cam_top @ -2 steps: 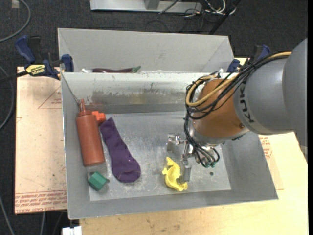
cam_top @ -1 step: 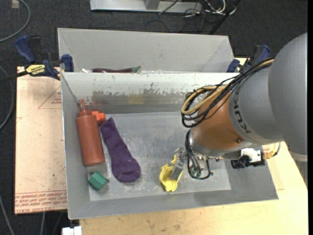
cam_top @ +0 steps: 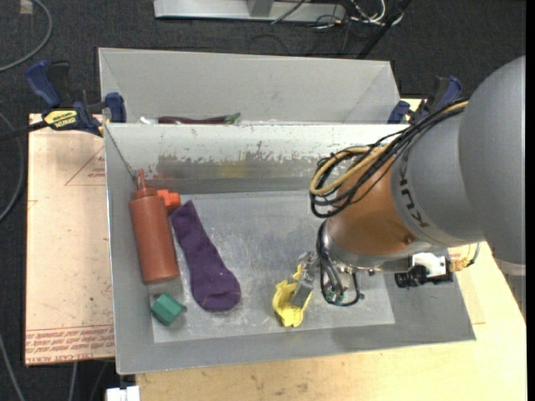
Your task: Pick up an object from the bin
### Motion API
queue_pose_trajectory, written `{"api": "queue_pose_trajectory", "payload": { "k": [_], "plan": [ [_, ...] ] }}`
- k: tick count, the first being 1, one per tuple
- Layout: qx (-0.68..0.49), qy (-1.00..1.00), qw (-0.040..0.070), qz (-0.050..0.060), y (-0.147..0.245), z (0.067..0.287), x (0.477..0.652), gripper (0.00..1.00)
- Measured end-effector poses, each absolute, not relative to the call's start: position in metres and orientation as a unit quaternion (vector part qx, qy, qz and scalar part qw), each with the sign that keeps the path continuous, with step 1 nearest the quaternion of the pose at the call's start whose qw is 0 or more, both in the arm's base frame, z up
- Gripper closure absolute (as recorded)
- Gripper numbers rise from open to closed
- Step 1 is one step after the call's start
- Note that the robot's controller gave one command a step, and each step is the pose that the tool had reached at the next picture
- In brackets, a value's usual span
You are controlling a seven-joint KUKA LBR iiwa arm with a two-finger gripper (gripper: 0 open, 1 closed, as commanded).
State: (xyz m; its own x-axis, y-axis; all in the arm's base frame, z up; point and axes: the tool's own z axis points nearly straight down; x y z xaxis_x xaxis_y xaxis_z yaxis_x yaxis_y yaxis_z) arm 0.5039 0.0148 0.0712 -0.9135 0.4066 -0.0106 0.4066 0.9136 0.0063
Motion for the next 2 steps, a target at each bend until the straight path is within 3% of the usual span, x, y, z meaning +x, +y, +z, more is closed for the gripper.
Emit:
{"api": "queue_pose_trajectory", "payload": {
  "k": [2],
  "plan": [
    [0.207,0.978,0.005,0.002,0.0149,0.0733,0.5039,1.00]
  ]
}}
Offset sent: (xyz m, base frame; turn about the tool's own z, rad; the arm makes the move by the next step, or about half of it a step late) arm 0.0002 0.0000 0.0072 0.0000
